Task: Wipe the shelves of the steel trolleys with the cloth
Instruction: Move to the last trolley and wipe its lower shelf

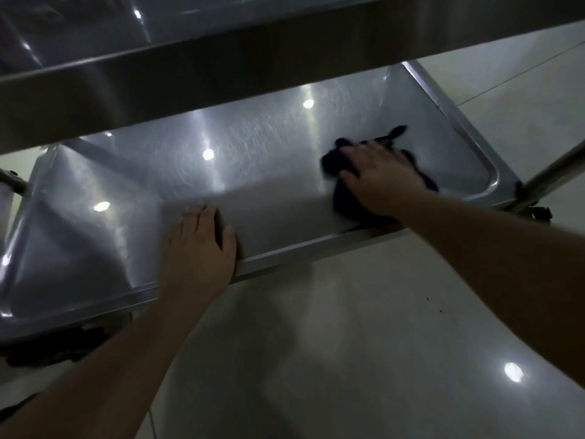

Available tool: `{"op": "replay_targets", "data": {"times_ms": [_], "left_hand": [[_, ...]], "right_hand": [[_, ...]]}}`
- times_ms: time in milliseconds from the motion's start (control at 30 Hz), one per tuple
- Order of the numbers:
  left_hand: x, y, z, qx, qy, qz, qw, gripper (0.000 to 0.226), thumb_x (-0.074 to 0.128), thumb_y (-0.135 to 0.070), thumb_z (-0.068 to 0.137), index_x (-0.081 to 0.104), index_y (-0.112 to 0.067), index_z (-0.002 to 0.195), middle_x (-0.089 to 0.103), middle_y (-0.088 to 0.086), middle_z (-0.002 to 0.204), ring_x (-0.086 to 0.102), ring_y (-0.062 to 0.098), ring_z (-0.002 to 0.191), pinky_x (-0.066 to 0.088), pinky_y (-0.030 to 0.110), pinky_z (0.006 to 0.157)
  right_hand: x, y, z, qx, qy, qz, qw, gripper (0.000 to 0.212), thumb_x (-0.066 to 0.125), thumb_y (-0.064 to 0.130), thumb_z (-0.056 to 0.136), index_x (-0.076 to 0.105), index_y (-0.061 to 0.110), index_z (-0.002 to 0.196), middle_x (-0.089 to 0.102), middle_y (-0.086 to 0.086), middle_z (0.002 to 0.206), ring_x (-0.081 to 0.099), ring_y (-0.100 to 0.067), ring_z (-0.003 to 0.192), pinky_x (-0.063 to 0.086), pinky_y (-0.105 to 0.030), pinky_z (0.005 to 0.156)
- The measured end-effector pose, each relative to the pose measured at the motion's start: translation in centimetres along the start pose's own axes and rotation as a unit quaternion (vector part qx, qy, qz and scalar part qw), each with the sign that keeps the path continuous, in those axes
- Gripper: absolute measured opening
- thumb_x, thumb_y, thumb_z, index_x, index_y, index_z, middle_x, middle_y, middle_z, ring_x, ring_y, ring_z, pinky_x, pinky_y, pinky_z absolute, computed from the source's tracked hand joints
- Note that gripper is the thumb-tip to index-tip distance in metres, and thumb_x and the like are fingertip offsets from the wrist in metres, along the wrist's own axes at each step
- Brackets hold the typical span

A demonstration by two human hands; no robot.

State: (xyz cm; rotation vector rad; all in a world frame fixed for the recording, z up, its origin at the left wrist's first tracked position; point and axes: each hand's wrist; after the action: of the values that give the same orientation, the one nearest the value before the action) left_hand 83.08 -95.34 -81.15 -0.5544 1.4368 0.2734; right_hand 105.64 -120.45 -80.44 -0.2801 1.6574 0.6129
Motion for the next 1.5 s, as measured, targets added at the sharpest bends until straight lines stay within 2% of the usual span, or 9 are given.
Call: {"op": "replay_targets", "data": {"times_ms": [167, 267, 400, 800, 967, 1100, 1333, 1400, 1500], "left_hand": [[-0.1, -0.3, -0.2, -0.009, 0.0, 0.0, 1.0, 0.052, 0.047, -0.037, 0.107, 0.048, -0.007, 0.15, 0.046, 0.018, 0.157, 0.038, 0.038, 0.146, 0.028, 0.05, 0.123], [-0.3, -0.7, -0.4, -0.017, -0.001, -0.004, 1.0, 0.052, 0.049, -0.035, 0.106, 0.05, -0.005, 0.148, 0.048, 0.02, 0.154, 0.039, 0.04, 0.145, 0.029, 0.049, 0.122], [-0.4, -0.9, -0.6, -0.021, -0.001, 0.0, 1.0, 0.052, 0.049, -0.035, 0.106, 0.05, -0.004, 0.147, 0.048, 0.021, 0.154, 0.041, 0.04, 0.144, 0.03, 0.049, 0.12], [-1.0, -0.9, -1.0, -0.046, 0.021, -0.03, 0.998, 0.052, 0.038, -0.037, 0.11, 0.042, -0.01, 0.155, 0.038, 0.016, 0.163, 0.033, 0.035, 0.149, 0.026, 0.046, 0.122], [-1.1, 0.3, 0.0, -0.023, 0.025, -0.098, 0.995, 0.04, 0.041, -0.018, 0.11, 0.052, -0.004, 0.146, 0.051, 0.019, 0.149, 0.045, 0.035, 0.138, 0.032, 0.043, 0.118], [-2.6, 2.0, 0.2, -0.03, 0.021, -0.19, 0.981, 0.04, 0.039, -0.019, 0.112, 0.051, -0.009, 0.148, 0.052, 0.013, 0.146, 0.05, 0.026, 0.131, 0.035, 0.026, 0.106], [-5.1, 5.4, -2.2, 0.012, 0.022, -0.143, 0.989, 0.038, 0.041, -0.023, 0.111, 0.057, -0.01, 0.144, 0.054, 0.01, 0.145, 0.051, 0.027, 0.133, 0.038, 0.037, 0.115], [-5.7, 6.5, -2.7, 0.037, 0.022, -0.116, 0.992, 0.036, 0.044, -0.02, 0.11, 0.06, -0.007, 0.14, 0.057, 0.013, 0.14, 0.054, 0.029, 0.129, 0.037, 0.037, 0.114], [-6.7, 8.4, -3.4, 0.05, 0.041, -0.092, 0.994, 0.036, 0.047, -0.02, 0.108, 0.058, -0.008, 0.141, 0.056, 0.013, 0.14, 0.054, 0.029, 0.128, 0.037, 0.037, 0.113]], "right_hand": [[-1.7, -7.6, -0.4, 0.253, -0.012, 0.015, 0.967, 0.067, 0.026, 0.055, 0.103, 0.018, 0.027, 0.162, 0.018, -0.003, 0.171, 0.01, -0.026, 0.158, 0.004, -0.06, 0.125], [-1.6, -6.8, -1.3, 0.316, 0.004, 0.019, 0.948, 0.069, 0.022, 0.054, 0.104, 0.011, 0.022, 0.164, 0.01, -0.008, 0.173, 0.004, -0.032, 0.159, 0.003, -0.062, 0.125], [-1.5, -3.0, -3.5, 0.339, 0.017, -0.012, 0.941, 0.071, 0.023, 0.055, 0.104, 0.016, 0.014, 0.162, 0.021, -0.02, 0.166, 0.017, -0.043, 0.152, 0.011, -0.069, 0.119], [4.1, 12.3, -7.5, 0.022, -0.053, -0.059, 0.997, 0.062, 0.03, 0.053, 0.1, 0.043, 0.013, 0.146, 0.051, -0.017, 0.136, 0.045, -0.037, 0.124, 0.031, -0.062, 0.105], [5.1, 15.5, -7.1, -0.181, -0.054, -0.038, 0.981, 0.053, 0.035, 0.052, 0.101, 0.049, 0.021, 0.142, 0.057, -0.005, 0.133, 0.05, -0.03, 0.121, 0.035, -0.054, 0.106], [4.5, 14.6, -6.5, -0.306, -0.003, -0.032, 0.952, 0.06, 0.033, 0.065, 0.102, 0.044, 0.031, 0.15, 0.054, 0.005, 0.146, 0.046, -0.02, 0.136, 0.034, -0.045, 0.114], [4.4, 14.2, -7.3, -0.38, -0.033, -0.072, 0.922, 0.048, 0.041, 0.06, 0.103, 0.054, 0.031, 0.139, 0.064, 0.007, 0.122, 0.057, -0.021, 0.108, 0.047, -0.041, 0.096], [4.4, 14.4, -7.7, -0.372, -0.056, -0.077, 0.923, 0.044, 0.042, 0.057, 0.103, 0.058, 0.028, 0.131, 0.063, 0.005, 0.114, 0.057, -0.023, 0.101, 0.048, -0.04, 0.087], [4.2, 15.0, -8.3, -0.321, -0.046, -0.065, 0.944, 0.05, 0.032, 0.061, 0.102, 0.06, 0.027, 0.127, 0.065, 0.004, 0.113, 0.059, -0.022, 0.103, 0.047, -0.039, 0.089]]}}
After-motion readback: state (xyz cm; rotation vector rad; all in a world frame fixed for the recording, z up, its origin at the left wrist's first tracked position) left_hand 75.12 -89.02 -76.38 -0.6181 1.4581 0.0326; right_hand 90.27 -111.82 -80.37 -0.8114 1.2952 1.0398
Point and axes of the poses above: each hand's wrist, its own z-axis towards the middle knuckle, its own x-axis out of the palm, y = z × x
